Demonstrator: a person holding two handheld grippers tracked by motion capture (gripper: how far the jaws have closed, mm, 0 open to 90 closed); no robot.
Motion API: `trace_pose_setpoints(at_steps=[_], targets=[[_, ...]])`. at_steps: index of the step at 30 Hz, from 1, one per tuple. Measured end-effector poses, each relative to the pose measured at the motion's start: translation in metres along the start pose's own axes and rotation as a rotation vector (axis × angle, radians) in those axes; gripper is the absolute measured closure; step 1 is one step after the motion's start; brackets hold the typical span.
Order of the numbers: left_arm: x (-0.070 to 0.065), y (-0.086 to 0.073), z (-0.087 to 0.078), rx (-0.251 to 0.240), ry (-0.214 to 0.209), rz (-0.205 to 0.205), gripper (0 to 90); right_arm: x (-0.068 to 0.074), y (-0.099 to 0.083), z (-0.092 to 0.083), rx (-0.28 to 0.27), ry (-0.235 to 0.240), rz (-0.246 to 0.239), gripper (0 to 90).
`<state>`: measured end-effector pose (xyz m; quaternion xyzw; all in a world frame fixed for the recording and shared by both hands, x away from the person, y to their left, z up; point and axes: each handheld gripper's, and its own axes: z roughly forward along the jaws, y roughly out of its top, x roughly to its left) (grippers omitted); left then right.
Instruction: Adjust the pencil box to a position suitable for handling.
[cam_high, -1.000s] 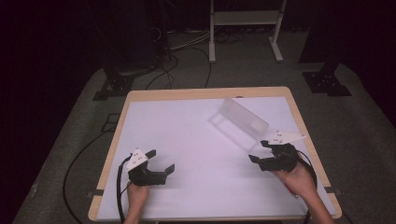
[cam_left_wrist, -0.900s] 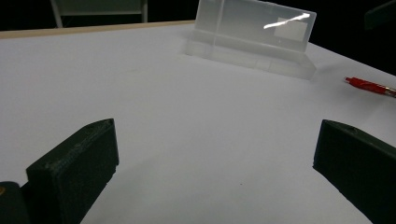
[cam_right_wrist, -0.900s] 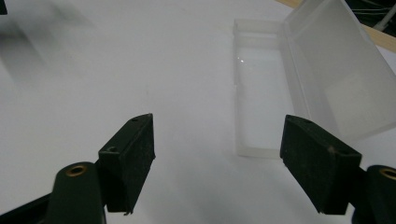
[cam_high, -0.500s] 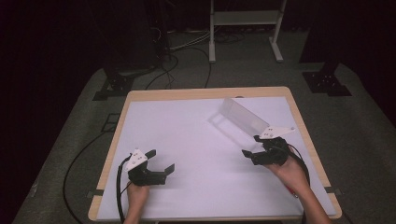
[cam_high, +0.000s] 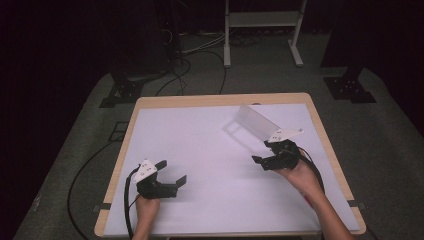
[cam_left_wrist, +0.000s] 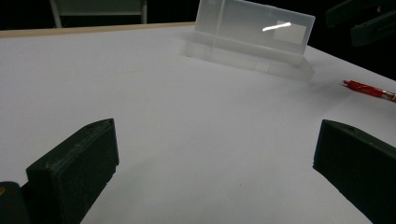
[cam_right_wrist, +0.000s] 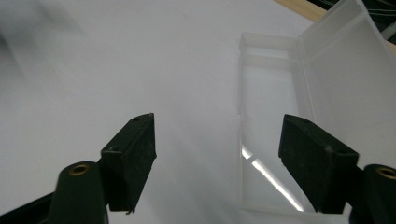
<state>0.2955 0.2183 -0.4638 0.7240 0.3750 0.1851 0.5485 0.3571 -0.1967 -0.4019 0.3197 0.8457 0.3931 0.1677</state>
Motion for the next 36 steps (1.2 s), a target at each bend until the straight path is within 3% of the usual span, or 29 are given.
trace_pose_setpoints(at_steps=[7, 14, 23, 36], targets=[[0.0, 0.0, 0.0, -0.002, -0.001, -0.004, 0.0, -0.005, 0.004, 0.018, 0.025, 0.018, 0.016, 29.2], [0.001, 0.0, 0.0, -0.003, 0.002, -0.004, 0.0, -0.005, 0.013, 0.034, 0.045, 0.023, -0.001, 31.8], [0.001, 0.0, 0.0, -0.003, 0.002, -0.005, 0.0, -0.011, 0.016, 0.054, 0.06, 0.033, 0.031, 36.5], [0.001, 0.0, 0.0, -0.002, 0.004, -0.005, 0.0, -0.022, 0.013, 0.072, 0.121, 0.002, 0.047, 41.7]])
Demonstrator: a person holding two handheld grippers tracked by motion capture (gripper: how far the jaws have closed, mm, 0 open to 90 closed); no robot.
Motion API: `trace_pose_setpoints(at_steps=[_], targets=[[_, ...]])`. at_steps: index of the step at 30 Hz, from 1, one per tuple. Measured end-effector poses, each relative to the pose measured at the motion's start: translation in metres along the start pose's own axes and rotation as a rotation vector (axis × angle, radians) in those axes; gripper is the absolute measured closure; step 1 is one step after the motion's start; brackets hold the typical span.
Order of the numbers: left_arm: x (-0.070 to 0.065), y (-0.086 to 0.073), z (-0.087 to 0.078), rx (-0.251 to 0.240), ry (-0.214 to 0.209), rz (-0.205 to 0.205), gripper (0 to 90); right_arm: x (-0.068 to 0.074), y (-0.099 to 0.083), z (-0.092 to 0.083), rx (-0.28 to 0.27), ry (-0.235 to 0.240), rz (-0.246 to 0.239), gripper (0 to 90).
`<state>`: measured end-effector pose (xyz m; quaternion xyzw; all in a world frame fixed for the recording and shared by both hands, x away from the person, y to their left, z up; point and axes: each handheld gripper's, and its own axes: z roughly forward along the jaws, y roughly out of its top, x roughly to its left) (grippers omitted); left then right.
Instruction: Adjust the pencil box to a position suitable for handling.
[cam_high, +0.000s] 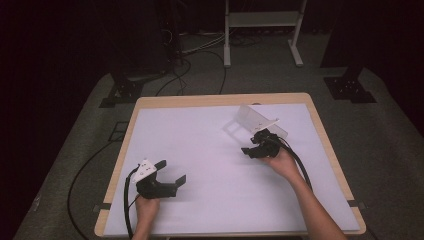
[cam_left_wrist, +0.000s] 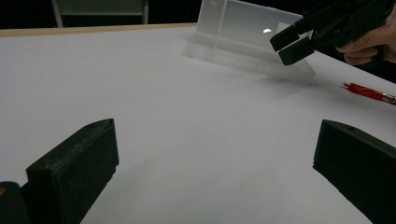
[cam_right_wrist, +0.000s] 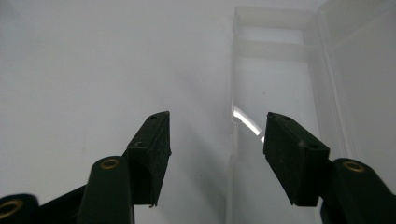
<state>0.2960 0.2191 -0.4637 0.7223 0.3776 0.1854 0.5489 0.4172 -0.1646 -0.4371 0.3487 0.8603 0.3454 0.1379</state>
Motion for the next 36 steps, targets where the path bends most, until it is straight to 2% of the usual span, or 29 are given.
trace_pose_setpoints(at_steps=[3, 8, 12, 23, 24, 36], targets=[[-0.001, 0.0, 0.0, 0.002, 0.0, 0.001, 0.0, -0.003, -0.001, 0.006, 0.006, -0.013, 0.005, 48.6], [0.0, 0.0, 0.0, 0.001, 0.001, -0.002, 0.0, -0.007, -0.003, 0.011, 0.026, -0.017, 0.021, 51.3], [-0.001, 0.0, 0.0, 0.002, 0.004, -0.001, 0.0, -0.009, -0.004, 0.016, 0.032, -0.021, 0.045, 57.0], [0.0, 0.0, 0.0, 0.002, 0.006, -0.004, 0.0, -0.009, -0.001, 0.022, 0.051, -0.035, 0.047, 67.3], [0.0, 0.0, 0.0, 0.002, 0.005, -0.004, 0.0, -0.009, -0.001, 0.022, 0.053, -0.029, 0.044, 72.1], [0.0, 0.0, 0.0, 0.0, 0.006, -0.006, 0.0, -0.012, -0.002, 0.026, 0.071, -0.021, 0.054, 77.2]])
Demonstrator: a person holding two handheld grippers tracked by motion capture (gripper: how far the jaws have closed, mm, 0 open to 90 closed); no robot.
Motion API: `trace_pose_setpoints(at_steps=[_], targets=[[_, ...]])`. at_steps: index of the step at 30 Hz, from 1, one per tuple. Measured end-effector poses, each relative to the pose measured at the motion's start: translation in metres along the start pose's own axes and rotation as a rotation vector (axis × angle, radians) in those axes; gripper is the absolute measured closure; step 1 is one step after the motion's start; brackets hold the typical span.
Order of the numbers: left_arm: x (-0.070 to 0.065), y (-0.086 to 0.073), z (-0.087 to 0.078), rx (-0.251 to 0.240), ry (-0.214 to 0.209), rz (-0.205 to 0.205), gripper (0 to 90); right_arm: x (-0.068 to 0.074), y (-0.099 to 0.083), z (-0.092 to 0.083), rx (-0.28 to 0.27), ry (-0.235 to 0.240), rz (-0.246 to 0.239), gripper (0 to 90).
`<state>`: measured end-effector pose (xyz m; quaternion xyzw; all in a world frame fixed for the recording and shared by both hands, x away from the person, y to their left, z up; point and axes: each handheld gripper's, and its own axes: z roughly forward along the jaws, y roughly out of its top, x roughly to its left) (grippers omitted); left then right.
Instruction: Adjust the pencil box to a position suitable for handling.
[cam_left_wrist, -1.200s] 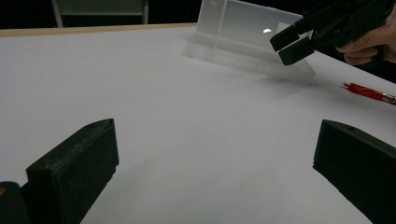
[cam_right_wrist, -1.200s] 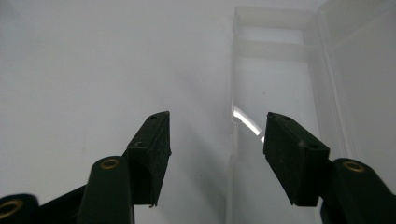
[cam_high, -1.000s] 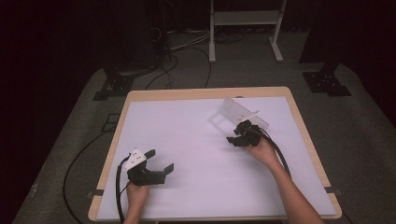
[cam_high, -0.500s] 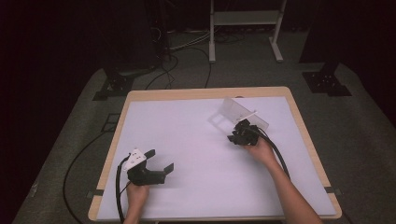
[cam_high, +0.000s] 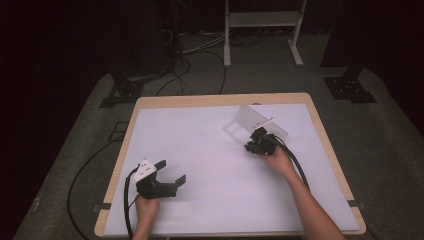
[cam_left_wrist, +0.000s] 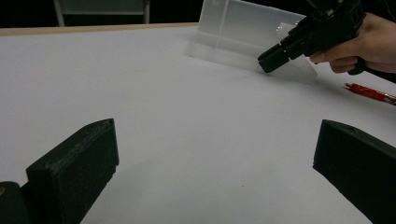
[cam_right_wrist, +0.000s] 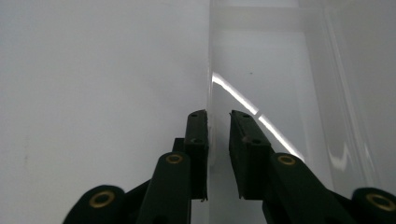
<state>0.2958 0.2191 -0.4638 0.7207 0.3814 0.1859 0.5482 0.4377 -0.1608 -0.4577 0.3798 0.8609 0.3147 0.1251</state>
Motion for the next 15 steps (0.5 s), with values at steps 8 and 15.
trace_pose_setpoints(at_steps=[8, 15], targets=[[0.0002, 0.0, -0.0001, -0.001, -0.001, -0.001, 0.0, 0.0005, -0.0006, 0.0022, 0.004, 0.015, 0.014, 81.7], [0.0003, 0.0, -0.0002, -0.001, 0.0, -0.001, 0.0, 0.0022, -0.0004, 0.0024, 0.002, 0.008, 0.0, 84.7]])
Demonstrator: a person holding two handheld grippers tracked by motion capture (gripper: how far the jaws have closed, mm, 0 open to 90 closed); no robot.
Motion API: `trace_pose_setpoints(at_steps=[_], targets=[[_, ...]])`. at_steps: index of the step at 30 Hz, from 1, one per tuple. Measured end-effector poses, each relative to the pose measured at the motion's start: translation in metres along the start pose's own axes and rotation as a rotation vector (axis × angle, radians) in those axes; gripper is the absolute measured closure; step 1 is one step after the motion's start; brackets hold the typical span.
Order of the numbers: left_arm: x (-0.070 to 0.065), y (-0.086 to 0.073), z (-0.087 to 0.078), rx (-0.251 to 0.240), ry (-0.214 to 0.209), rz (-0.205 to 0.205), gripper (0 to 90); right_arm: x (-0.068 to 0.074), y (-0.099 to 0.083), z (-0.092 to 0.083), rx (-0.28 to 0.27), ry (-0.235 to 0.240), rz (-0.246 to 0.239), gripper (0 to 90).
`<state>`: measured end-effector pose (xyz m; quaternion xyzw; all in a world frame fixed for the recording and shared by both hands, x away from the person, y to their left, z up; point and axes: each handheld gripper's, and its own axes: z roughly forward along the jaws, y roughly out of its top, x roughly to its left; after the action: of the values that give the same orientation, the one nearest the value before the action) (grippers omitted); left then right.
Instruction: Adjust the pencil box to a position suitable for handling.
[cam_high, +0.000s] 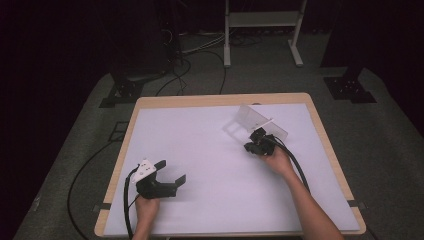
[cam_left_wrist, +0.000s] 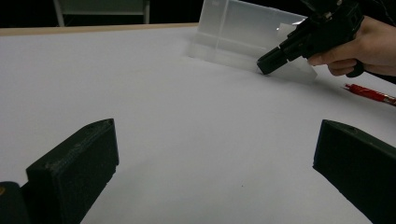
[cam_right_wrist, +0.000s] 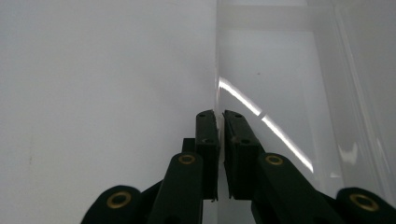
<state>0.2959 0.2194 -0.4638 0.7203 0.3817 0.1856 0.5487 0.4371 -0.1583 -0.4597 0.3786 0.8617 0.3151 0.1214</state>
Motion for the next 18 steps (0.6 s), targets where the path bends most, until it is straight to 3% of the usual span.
trace_pose_setpoints(at_steps=[18], targets=[[0.001, 0.0, 0.0, 0.0, 0.0, -0.003, 0.0, 0.007, 0.004, -0.015, -0.056, -0.08, -0.1, 85.7]])
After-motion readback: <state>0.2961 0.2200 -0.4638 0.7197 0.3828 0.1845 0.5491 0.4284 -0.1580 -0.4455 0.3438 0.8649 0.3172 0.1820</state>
